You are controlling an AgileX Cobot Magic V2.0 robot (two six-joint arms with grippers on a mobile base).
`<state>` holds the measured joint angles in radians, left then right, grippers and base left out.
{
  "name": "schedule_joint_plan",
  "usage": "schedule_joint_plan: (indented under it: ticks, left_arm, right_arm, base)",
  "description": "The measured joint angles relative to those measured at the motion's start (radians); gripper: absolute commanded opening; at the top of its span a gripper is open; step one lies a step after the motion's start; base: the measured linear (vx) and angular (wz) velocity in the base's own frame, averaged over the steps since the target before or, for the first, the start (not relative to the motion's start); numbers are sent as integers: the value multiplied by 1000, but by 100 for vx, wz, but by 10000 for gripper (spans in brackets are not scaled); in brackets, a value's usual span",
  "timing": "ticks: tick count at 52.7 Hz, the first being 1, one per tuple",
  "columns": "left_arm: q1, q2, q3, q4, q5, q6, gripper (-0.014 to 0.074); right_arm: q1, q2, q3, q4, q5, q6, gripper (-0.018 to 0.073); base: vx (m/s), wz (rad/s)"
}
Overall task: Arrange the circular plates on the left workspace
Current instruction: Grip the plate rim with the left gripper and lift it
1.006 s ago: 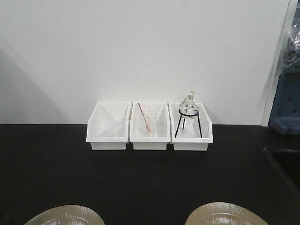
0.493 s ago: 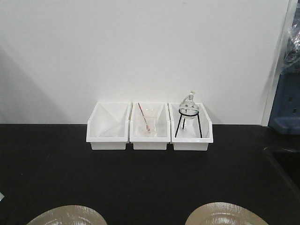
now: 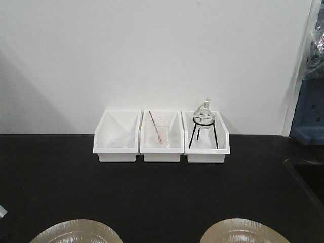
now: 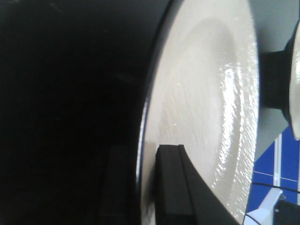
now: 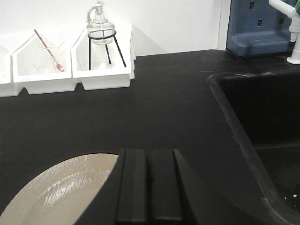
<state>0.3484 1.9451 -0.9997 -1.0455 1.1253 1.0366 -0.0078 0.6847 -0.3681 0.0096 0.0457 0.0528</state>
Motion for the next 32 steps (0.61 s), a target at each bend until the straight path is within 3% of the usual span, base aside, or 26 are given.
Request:
schedule_joint_plan:
  ticks: [9, 24, 32]
  left_arm:
    - [-1, 0, 0, -37, 11, -42, -4]
    - [-12, 10, 0, -310, -8, -45, 0]
    - [-67, 10, 0, -416, -57, -45, 1]
  right_arm:
    - [0, 0, 0, 0, 0, 0, 1]
    - [0, 0, 0, 0, 0, 0, 1]
    - [0, 0, 0, 0, 0, 0, 1]
  base:
    - [0, 0]
    - [0, 0]
    - [0, 0]
